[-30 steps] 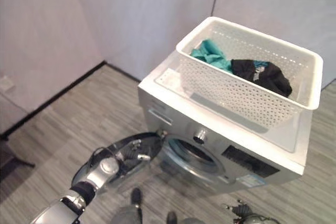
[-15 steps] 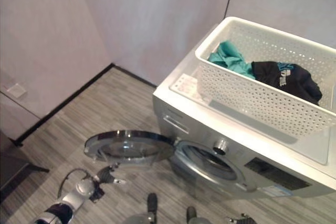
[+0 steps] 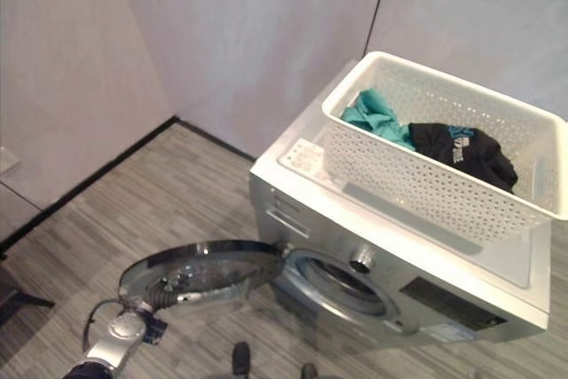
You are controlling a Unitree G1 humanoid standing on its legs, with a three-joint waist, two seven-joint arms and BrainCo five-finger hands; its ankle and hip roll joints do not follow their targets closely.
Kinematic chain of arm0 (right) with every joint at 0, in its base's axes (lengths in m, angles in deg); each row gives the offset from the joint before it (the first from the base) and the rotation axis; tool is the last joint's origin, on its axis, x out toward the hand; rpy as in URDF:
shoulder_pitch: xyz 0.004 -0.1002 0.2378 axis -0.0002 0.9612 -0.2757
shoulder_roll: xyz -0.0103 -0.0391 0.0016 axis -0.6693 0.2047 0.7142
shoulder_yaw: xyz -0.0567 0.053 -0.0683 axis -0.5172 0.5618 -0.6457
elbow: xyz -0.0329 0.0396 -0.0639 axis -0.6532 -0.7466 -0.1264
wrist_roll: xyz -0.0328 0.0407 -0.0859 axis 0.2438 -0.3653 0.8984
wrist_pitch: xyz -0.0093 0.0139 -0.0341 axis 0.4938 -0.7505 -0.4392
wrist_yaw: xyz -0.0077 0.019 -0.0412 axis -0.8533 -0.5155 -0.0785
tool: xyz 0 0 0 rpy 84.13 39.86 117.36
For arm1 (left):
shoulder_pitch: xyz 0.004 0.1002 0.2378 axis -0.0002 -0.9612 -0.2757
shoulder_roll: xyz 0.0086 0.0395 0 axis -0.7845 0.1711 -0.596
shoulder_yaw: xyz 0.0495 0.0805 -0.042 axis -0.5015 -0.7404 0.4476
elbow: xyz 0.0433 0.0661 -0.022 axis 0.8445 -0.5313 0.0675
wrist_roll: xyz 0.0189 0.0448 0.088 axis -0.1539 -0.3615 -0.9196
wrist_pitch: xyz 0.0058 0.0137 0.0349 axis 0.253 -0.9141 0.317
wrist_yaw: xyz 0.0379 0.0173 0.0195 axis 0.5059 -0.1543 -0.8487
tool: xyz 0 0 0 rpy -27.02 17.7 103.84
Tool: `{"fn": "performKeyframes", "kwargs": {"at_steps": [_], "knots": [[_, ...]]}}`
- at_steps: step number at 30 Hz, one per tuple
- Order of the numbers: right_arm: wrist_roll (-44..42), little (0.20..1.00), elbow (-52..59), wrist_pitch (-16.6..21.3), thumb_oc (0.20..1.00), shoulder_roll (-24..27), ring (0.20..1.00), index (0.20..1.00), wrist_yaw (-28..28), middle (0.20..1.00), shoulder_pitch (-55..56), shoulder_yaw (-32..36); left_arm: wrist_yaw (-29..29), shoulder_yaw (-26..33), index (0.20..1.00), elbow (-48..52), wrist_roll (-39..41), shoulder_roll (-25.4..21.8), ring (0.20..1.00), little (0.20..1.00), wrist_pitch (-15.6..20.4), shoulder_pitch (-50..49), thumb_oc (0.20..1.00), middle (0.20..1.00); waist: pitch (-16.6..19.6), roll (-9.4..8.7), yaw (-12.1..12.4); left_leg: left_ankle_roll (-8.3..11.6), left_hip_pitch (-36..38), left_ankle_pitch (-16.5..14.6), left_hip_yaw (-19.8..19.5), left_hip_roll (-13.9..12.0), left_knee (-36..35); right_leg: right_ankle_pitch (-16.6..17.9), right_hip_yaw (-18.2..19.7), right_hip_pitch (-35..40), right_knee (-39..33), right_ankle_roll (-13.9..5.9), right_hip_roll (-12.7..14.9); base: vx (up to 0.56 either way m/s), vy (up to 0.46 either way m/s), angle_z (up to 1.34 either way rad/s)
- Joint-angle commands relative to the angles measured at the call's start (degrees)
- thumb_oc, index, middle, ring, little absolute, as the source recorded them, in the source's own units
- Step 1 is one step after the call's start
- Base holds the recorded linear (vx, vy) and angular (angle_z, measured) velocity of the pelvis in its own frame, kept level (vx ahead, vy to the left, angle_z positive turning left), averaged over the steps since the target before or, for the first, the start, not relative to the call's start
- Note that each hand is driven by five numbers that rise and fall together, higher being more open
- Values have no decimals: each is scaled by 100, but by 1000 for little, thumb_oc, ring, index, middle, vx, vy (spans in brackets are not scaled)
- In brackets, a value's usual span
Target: Grab the laundry basket,head to the washer,open it,put in the laundry and shut it.
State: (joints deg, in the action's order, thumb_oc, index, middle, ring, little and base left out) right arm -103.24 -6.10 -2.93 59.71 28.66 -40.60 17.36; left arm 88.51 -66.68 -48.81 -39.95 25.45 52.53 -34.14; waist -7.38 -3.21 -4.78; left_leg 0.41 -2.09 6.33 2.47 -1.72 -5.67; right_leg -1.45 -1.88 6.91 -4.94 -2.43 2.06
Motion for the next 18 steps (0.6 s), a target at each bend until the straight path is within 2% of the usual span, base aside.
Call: {"fn": "performKeyframes", "kwargs": {"at_steps": [1, 2, 3, 4, 5, 6, 9, 10, 11, 14, 16, 18], "knots": [[-600, 1000, 296, 453, 1000, 444, 1000, 1000, 588, 1000, 259, 368, -235, 158, 1000, -187, 88, 157, 1000, 1000, 303, 384, 1000, 1000, 217, 127, -34, 36, 498, -993, 13, -258, 175, 99, 152, -823, 483, -654, 517, -11, 21, -4], [-645, 1000, 624, 587, 1000, 471, 1000, 1000, 830, 1000, 246, 487, -269, 163, 1000, -202, 84, 208, 1000, 1000, 298, 369, 1000, 1000, 225, 140, -58, 25, 517, -1006, 15, -250, 170, 109, 159, -834, 492, -664, 523, -59, 35, -7], [-313, 1000, 1885, 785, 1000, 462, 1000, 1000, 1504, 1000, 186, 580, -287, 115, 1000, -190, 62, 344, 1000, 1000, 293, 299, 1000, 1000, 208, 191, -100, -5, 550, -1009, 49, -228, 170, 156, 208, -870, 522, -686, 524, -34, 36, -9], [-291, 1000, 1926, 764, 1000, 437, 1000, 1000, 1531, 1000, 198, 590, -286, 111, 1000, -192, 60, 341, 1000, 1000, 292, 300, 1000, 1000, 225, 194, -94, -6, 563, -1036, 46, -231, 154, 133, 211, -861, 512, -694, 522, -75, 46, -24], [255, 1000, 3241, 899, 1000, 321, 1000, 1000, 2116, 1000, 73, 594, -277, 2, 1000, -146, -51, 479, 1000, 1000, 245, 170, 1000, 1000, 230, 242, -133, -32, 561, -1009, 92, -213, 158, 188, 260, -908, 518, -684, 529, 8, 32, -28], [296, 1000, 3314, 861, 1000, 280, 1000, 1000, 2160, 1000, 94, 604, -278, 0, 1000, -145, -55, 478, 1000, 1000, 243, 167, 1000, 1000, 243, 249, -128, -35, 587, -1053, 88, -218, 143, 150, 261, -888, 513, -693, 524, -57, 33, -30], [988, 1000, 4803, 1017, 1000, 25, 1000, 1000, 2838, 1000, -237, 659, -278, -281, 1000, -279, -75, 750, 1000, 1000, 186, 72, 1000, 1000, 294, 316, -127, -70, 609, -1061, 90, -200, 130, 142, 260, -879, 530, -673, 541, -10, 15, -20], [1454, 1000, 5601, 1045, 1000, -9, 1000, 1000, 3082, 1000, -491, 574, -300, -437, 1000, -464, -79, 931, 1000, 1000, 146, 59, 1000, 1000, 331, 325, -116, -77, 589, -1015, 75, -185, 148, 176, 258, -891, 550, -641, 552, -51, -4, 3], [1482, 1000, 5644, 1017, 1000, -29, 1000, 1000, 3101, 1000, -487, 577, -305, -437, 1000, -479, -81, 939, 1000, 1000, 154, 69, 1000, 1000, 330, 329, -119, -78, 587, -1016, 73, -185, 148, 174, 256, -893, 551, -641, 552, -53, -10, 2], [2203, 1000, 6813, 1035, 1000, 3, 1000, 1000, 3474, 1000, -995, 433, -398, -617, 1000, -891, -190, 1164, 1000, 1000, 110, 123, 1000, 1000, 373, 342, -90, -75, 590, -1017, 46, -180, 158, 165, 244, -874, 572, -619, 560, -7, -5, 1], [2402, 1000, 7193, 1012, 1000, -25, 1000, 1000, 3525, 1000, -1129, 420, -421, -662, 1000, -977, -219, 1218, 1000, 1000, 90, 126, 1000, 1000, 390, 344, -79, -78, 591, -1028, 26, -178, 171, 160, 224, -863, 574, -611, 563, -4, -12, 2], [2792, 1000, 8045, 1004, 1000, -25, 1000, 1000, 3622, 1000, -1574, 258, -520, -680, 1000, -1229, -230, 1334, 1000, 1000, 77, 128, 1000, 1000, 448, 341, -16, -74, 606, -1040, -10, -180, 189, 146, 175, -825, 571, -590, 565, -2, -11, 2]]}}
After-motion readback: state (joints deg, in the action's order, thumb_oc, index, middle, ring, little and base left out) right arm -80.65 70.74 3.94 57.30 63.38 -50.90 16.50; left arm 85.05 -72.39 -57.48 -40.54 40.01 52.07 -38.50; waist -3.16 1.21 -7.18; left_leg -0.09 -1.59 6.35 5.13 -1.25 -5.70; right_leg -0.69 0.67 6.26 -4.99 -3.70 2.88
